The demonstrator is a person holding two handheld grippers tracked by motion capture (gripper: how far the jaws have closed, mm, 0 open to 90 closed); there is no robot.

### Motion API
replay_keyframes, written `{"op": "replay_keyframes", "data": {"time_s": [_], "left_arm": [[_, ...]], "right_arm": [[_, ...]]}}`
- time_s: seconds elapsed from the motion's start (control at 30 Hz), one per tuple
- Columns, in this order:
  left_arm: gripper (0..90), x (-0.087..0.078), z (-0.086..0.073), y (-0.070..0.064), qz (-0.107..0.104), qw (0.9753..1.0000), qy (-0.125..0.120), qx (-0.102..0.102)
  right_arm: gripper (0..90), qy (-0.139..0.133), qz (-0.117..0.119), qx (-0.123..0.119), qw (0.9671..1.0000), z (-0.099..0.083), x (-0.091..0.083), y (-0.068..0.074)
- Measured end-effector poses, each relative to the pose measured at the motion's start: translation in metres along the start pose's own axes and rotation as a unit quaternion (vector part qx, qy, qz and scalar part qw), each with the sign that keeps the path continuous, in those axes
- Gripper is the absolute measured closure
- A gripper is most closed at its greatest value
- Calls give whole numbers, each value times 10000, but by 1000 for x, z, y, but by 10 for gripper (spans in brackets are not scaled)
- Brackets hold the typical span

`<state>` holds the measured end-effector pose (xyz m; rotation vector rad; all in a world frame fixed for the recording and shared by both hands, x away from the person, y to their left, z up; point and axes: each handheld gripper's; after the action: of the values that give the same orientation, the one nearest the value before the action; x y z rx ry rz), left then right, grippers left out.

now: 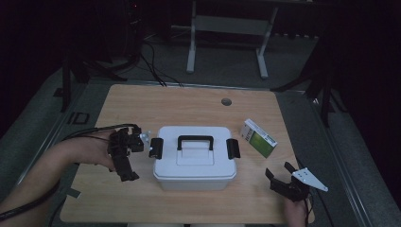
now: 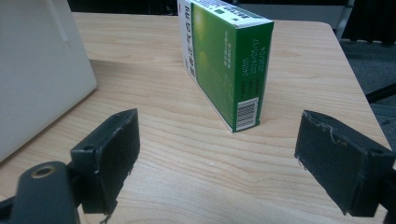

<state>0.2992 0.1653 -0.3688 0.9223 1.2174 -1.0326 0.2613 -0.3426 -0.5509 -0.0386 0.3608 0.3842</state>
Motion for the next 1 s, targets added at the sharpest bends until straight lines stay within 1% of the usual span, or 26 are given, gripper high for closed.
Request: {"op": "replay_keyframes", "data": {"time_s": [0.07,0.13,0.17,0.2,0.27,0.3,0.33,0.47,0.5,0.53,0.57,0.6,0.67,0.7,0.73,0.77,0.8,0.93,0.97,1.0], "left_arm": [[7,0,7,1,-11,9999,6,100],[7,0,10,1,-11,9999,-1,137],[7,0,15,2,-1,9998,-12,182],[7,0,15,2,-1,9998,-12,182],[7,-2,21,3,-13,9998,-73,208],[7,-2,26,4,23,9997,-107,231],[7,-2,26,4,23,9997,-107,231],[7,-3,36,6,47,9994,-100,320],[7,-4,41,6,70,9993,-111,356],[7,-4,41,6,70,9993,-111,356],[7,-5,46,6,92,9991,-105,412],[7,-5,46,6,92,9991,-105,412],[7,-5,52,7,103,9988,-78,479],[7,-5,57,9,109,9988,-72,464],[7,-5,57,9,109,9988,-72,464],[7,-6,63,11,142,9986,-96,495],[7,-6,63,11,142,9986,-96,495],[7,-8,73,14,126,9984,-126,541],[7,-8,79,16,159,9981,-103,579],[7,-8,79,16,159,9981,-103,579]], "right_arm": [[135,15,6,-18,10000,0,0,0],[136,21,10,-16,10000,0,1,1],[136,27,12,-3,10000,0,1,1],[135,26,11,-8,10000,0,0,1],[136,28,13,-5,10000,0,0,1],[135,32,16,7,10000,-1,0,1],[136,35,18,3,10000,-1,0,1],[135,38,34,-7,10000,-1,1,1],[136,42,37,-18,10000,-1,1,1],[136,42,37,-18,10000,-1,1,1],[135,47,38,-33,10000,-1,1,1],[135,47,38,-33,10000,-1,1,1],[135,39,46,-21,10000,-1,1,1],[135,40,53,-7,10000,-1,1,1],[135,40,53,-7,10000,-1,1,1],[135,39,62,-13,10000,-1,1,1],[135,39,62,-13,10000,-1,1,1],[135,45,71,-30,10000,-1,1,1],[135,42,79,-22,10000,-1,1,1],[135,42,79,-22,10000,-1,1,1]]}}
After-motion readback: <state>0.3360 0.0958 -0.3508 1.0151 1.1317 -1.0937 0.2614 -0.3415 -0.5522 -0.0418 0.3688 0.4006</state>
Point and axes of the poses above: each handheld gripper's, and its own axes: x roughly forward along the jaws, z roughly out of its top, y roughly to its left, and after that the axes turned 1 degree about -x, right-handed
